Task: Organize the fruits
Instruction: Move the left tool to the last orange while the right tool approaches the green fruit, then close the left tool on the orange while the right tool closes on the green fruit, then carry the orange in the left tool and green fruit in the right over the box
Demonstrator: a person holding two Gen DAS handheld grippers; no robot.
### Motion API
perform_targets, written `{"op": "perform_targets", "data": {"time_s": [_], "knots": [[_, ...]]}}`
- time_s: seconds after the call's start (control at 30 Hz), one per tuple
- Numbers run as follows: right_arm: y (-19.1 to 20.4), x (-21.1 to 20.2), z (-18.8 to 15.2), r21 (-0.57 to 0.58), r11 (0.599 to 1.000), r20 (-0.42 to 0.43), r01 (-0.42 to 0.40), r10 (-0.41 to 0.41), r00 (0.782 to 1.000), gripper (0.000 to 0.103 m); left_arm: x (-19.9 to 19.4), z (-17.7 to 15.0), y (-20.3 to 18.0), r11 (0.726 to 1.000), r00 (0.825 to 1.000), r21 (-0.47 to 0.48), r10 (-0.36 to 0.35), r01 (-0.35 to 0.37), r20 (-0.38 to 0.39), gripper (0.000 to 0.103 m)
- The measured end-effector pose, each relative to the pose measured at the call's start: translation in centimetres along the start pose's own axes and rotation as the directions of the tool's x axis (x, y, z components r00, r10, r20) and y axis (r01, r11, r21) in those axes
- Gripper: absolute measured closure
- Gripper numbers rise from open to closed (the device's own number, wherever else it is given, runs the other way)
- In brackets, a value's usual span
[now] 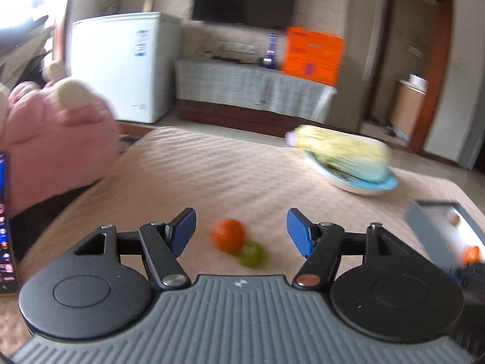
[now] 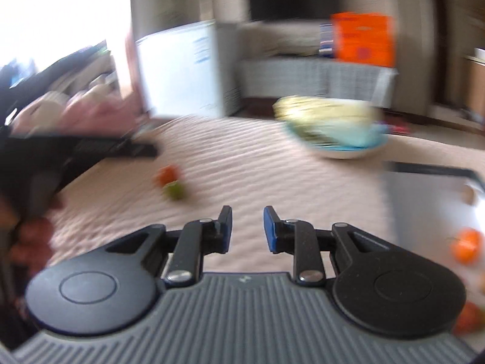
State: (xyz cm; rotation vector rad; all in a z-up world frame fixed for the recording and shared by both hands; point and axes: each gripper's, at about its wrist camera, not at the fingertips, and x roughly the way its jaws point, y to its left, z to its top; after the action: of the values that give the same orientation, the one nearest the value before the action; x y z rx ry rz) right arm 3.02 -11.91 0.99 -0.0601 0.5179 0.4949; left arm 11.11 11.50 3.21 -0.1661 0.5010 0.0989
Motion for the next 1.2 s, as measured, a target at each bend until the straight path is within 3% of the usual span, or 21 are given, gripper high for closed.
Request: {"op": "perform_targets", "data": {"time_s": [0.03, 0.07, 0.13, 0.4, 0.63, 0.7, 0.83, 1.0, 1.2], "knots": [[1.3, 1.1, 0.3, -0.045, 0.999, -0.015, -0.022, 0.021, 1.000, 0.075, 0.8, 0.2, 1.1, 1.000, 1.000, -0.023, 0.018, -0.018, -0.016, 0.032], [2.5, 2.1, 0.5, -0.087, 0.996, -0.027, -0.033, 0.030, 0.999, 0.065, 1.4, 0.3, 2.0, 0.999, 0.999, -0.050, 0.013, -0.015, -0.031, 0.032], [4.1, 4.0, 0.7, -0.136, 0.990, -0.039, -0.042, 0.037, 0.999, 0.060, 2.6, 0.6, 2.9, 0.997, 0.999, -0.076, -0.016, 0.012, -0.042, 0.032], [6.4, 8.9, 1.4, -0.198, 0.978, -0.042, -0.057, 0.049, 0.998, 0.060, 6.0, -0.1, 1.8, 0.999, 0.996, 0.023, -0.047, 0.049, -0.080, 0.032], [6.7, 11.9, 1.7, -0.183, 0.979, -0.079, -0.094, 0.081, 0.994, 0.061, 8.0, -0.8, 1.6, 0.998, 0.990, 0.017, -0.062, 0.065, -0.125, 0.033], [6.9, 12.5, 1.9, -0.185, 0.977, -0.107, -0.106, 0.087, 0.990, 0.071, 8.6, -0.9, 1.4, 0.998, 0.988, 0.014, -0.064, 0.067, -0.141, 0.042], [6.7, 11.8, 1.5, -0.159, 0.983, -0.120, -0.092, 0.074, 0.990, 0.073, 9.4, -1.3, 0.9, 0.994, 0.979, 0.003, -0.107, 0.109, -0.175, 0.061], [4.9, 10.1, 1.2, -0.095, 0.994, -0.146, -0.051, 0.037, 0.989, 0.073, 9.0, -1.6, 0.0, 0.996, 0.983, 0.024, -0.078, 0.083, -0.165, 0.063], [2.5, 5.3, 0.8, -0.041, 0.998, -0.133, 0.037, -0.042, 0.990, 0.073, 6.4, -1.3, -2.5, 0.990, 0.983, 0.053, -0.119, 0.127, -0.140, 0.064]]}}
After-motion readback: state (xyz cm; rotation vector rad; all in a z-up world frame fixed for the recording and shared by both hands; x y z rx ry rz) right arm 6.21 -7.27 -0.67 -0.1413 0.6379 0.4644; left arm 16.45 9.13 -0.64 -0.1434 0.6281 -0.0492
